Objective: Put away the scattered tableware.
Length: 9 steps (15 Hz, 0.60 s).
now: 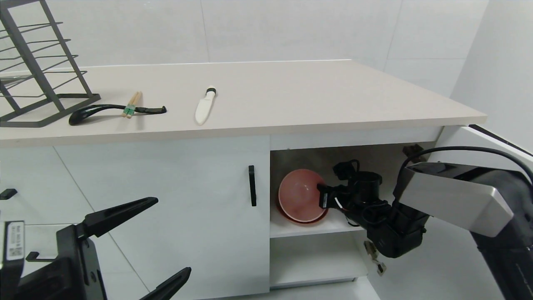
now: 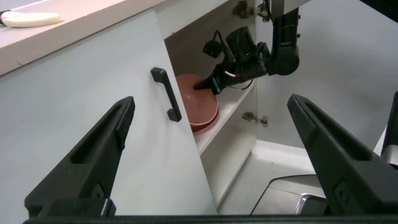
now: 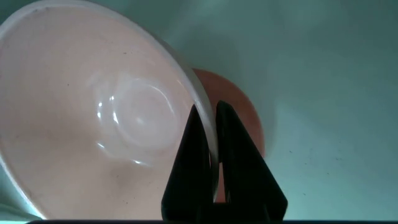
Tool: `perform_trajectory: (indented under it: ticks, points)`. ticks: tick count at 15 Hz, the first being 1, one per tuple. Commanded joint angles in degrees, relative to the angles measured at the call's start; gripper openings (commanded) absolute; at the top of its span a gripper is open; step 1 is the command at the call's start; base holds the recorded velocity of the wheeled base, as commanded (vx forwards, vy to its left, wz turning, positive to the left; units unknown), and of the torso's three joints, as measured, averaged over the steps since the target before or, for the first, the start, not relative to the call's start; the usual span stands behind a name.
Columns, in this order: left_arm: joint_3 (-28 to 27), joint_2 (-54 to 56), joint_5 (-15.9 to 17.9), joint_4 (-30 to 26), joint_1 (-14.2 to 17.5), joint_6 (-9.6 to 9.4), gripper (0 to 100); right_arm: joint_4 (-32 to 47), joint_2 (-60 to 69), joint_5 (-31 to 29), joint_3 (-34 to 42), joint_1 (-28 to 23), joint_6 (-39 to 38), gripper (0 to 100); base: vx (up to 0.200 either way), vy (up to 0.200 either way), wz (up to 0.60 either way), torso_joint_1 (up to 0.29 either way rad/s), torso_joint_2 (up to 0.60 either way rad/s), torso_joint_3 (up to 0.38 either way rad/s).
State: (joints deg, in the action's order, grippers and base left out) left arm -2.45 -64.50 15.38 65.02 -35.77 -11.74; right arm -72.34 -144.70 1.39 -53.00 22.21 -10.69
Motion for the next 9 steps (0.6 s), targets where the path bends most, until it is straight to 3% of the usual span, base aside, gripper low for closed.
perform_trajectory:
  ticks: [1,9]
  points:
    - [-0.01,-0.27,0.08,0.01,0.08,-0.04,100,-0.08,-1.02,-0.07,-0.08,-0.06,0.06,0,0.0,0.0,0.0,0.0,0.0,0.0]
    - [0.08,-0.27,0.0,0.01,0.08,-0.04,100,0.0,-1.72,-0.16,0.27,-0.41,0.14,0,0.0,0.0,0.0,0.0,0.0,0.0]
